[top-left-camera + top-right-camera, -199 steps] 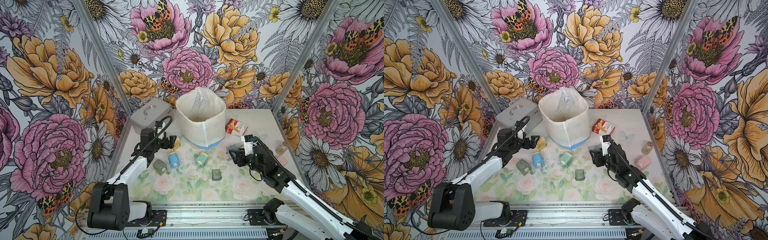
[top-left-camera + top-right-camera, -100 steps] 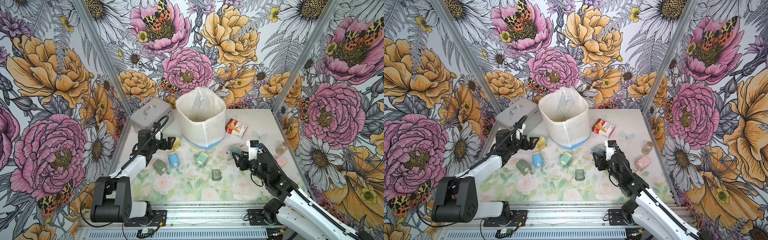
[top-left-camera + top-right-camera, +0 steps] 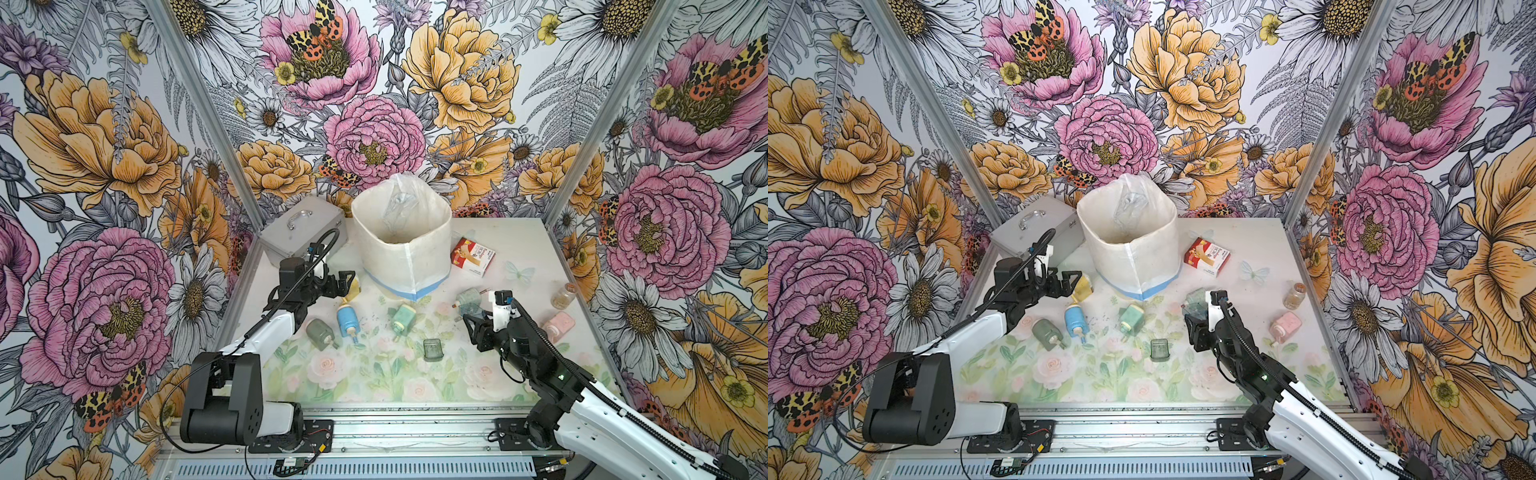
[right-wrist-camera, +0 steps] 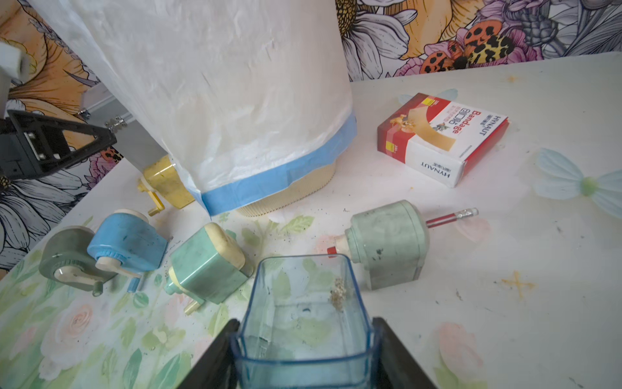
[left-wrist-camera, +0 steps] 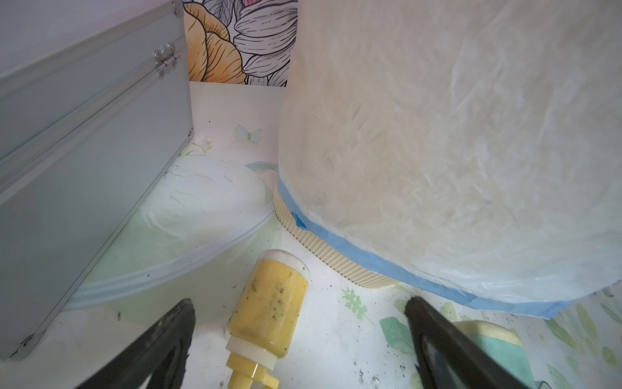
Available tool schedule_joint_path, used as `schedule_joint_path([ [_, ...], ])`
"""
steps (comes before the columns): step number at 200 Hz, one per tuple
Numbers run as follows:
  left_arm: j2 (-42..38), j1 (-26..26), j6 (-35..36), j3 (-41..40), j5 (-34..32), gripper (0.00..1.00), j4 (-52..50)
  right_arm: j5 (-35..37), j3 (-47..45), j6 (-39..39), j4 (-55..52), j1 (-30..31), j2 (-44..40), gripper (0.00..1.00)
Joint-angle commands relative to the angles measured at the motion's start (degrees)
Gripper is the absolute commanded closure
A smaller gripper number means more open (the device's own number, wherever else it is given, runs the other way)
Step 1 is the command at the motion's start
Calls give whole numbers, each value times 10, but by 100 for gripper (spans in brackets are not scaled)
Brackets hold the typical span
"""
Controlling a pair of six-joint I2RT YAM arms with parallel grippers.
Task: Take out the pencil sharpener tray and clean the shavings
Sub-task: Place the container at the center of the board.
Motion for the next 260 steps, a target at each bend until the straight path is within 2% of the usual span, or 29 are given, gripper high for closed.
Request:
schedule_joint_path([
  [1, 6, -5, -12, 0, -13, 1, 23, 43, -8, 19, 31, 24, 7, 73],
  [31, 27, 8, -20, 14, 6, 1, 23, 76, -64, 64, 138, 48, 55, 74],
  [47, 41, 16, -20, 26, 21, 1, 22, 112, -98, 83, 198, 90, 85, 74],
  [76, 57, 28, 14, 58, 32, 2, -22, 192, -143, 114, 284, 154, 135, 74],
  [99, 53, 36, 34, 63, 37, 1, -39, 232, -172, 138, 333, 180, 169, 74],
  [155, 66, 47, 163, 102, 77, 1, -133, 266, -210, 178, 377, 199, 202, 74],
  [179, 76, 48, 191, 101, 99, 1, -151, 267, -224, 189, 378, 206, 196, 74],
  [229, 113, 53, 215, 102, 78, 1, -162, 290, -241, 213, 371, 212, 179, 74],
  [260, 130, 43, 236, 91, 68, 1, -155, 294, -242, 235, 388, 213, 211, 75],
])
